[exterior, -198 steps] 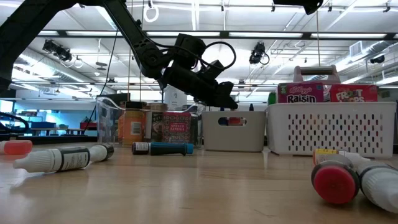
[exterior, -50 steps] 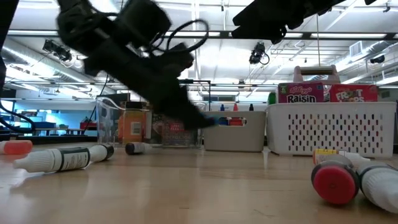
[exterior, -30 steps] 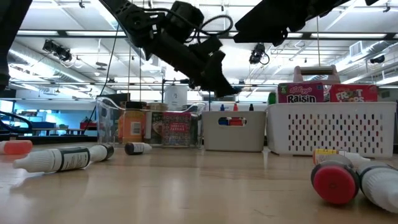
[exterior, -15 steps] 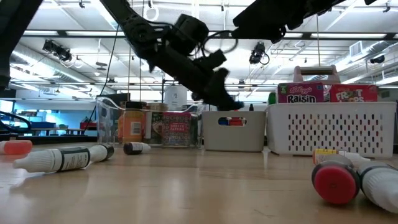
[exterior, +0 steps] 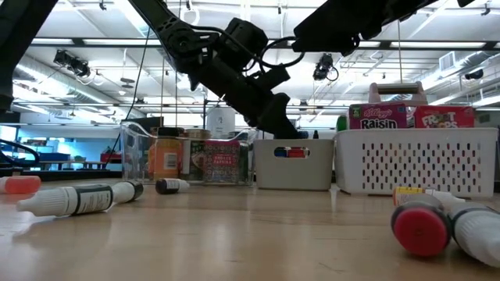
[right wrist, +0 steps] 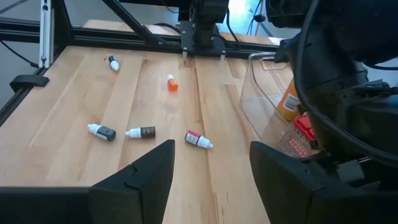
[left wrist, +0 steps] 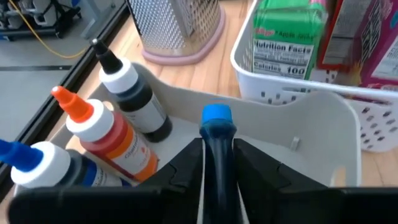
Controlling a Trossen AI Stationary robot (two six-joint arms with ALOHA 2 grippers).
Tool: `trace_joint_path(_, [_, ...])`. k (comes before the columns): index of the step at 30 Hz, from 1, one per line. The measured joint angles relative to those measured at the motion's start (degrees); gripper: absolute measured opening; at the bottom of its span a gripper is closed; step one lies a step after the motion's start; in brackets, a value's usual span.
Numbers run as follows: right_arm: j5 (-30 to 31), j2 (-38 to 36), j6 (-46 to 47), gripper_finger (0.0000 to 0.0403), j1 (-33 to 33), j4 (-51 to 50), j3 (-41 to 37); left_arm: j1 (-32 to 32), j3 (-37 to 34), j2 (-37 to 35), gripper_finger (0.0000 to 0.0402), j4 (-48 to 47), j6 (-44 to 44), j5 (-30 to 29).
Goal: Pick & Place Kitchen Items
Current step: Put the small blue transparent food coloring into the gray bin, then put the small pink food coloring into the gray bin
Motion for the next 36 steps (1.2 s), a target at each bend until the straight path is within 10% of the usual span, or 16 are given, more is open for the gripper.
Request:
trace_joint_path(10, [-0.07, 0.0, 0.31, 0.022, 0.0, -0.21, 0.0, -0.44, 0.0, -3.5, 0.0146, -4.1, -2.04, -1.6])
trace_joint_path(26, [-8.15, 0.0, 0.28, 0.022, 0.0, -4.08, 0.0, -7.29, -0.34, -30.58, 0.0133, -27.27, -5.91, -3.1])
trace_joint_path(36, [-12.09, 0.0, 0.28, 0.022, 0.04, -4.11, 0.0, -17.18, -11.94, -39.46, 0.0128, -25.93, -16.39, -14.41])
